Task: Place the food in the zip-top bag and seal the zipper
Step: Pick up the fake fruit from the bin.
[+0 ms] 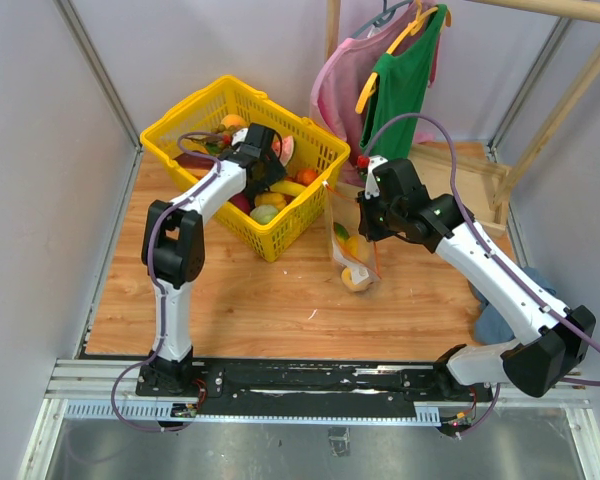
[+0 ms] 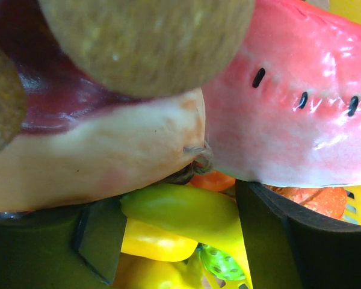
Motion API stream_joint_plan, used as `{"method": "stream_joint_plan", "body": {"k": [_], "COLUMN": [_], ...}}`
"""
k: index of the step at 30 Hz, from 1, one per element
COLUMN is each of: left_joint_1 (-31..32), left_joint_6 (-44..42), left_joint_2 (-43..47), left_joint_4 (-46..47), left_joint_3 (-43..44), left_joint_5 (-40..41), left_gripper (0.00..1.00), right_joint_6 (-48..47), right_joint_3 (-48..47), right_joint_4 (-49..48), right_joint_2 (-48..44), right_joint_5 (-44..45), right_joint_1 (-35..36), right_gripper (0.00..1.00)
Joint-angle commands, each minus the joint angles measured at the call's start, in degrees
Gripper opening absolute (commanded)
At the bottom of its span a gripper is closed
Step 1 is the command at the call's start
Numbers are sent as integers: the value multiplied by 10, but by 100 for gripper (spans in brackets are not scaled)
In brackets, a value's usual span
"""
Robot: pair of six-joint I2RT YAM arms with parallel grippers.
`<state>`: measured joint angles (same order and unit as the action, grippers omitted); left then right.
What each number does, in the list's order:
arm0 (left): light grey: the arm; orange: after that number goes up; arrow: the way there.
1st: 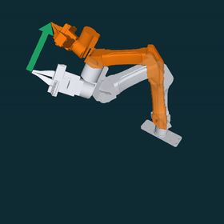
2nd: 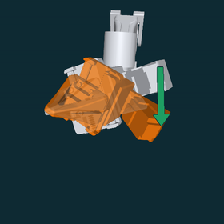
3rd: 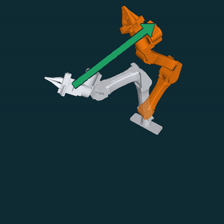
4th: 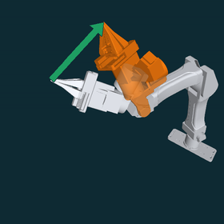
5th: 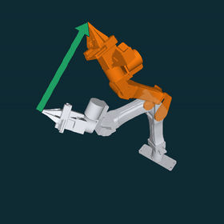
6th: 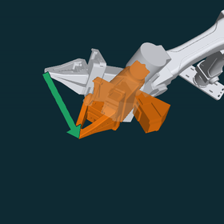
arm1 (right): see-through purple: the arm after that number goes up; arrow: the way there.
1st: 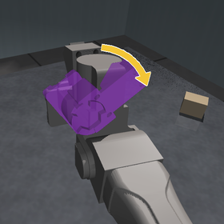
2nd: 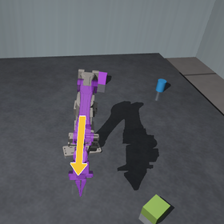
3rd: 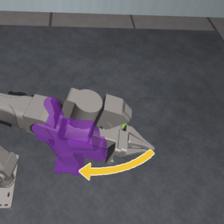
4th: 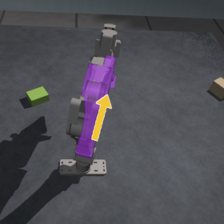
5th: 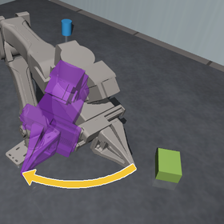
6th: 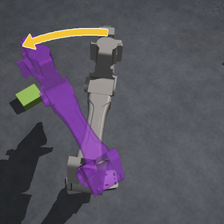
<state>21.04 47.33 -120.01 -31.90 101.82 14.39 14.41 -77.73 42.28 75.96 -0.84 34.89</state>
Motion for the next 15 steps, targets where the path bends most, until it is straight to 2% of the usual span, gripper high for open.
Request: {"method": "stream_joint_plan", "body": {"k": [1,4,11,15], "left_joint_1": [-6,-6,-6,-6], "left_joint_6": [12,4,-19,-31], "left_joint_2": [-15,11,84,126], "left_joint_4": [14,31,67,82], "left_joint_3": [-14,-30,-62,-78], "left_joint_5": [4,7,6,0], "left_gripper": [68,56,19,6], "right_joint_6": [-8,-8,-6,-4], "right_joint_3": [-4,-4,-3,-2], "right_joint_4": [1,1,0,1], "right_joint_2": [-15,-16,-19,-23], "right_joint_5": [12,13,9,8], "right_joint_1": [7,7,7,7], "right_gripper": [1,1,1,1]}}
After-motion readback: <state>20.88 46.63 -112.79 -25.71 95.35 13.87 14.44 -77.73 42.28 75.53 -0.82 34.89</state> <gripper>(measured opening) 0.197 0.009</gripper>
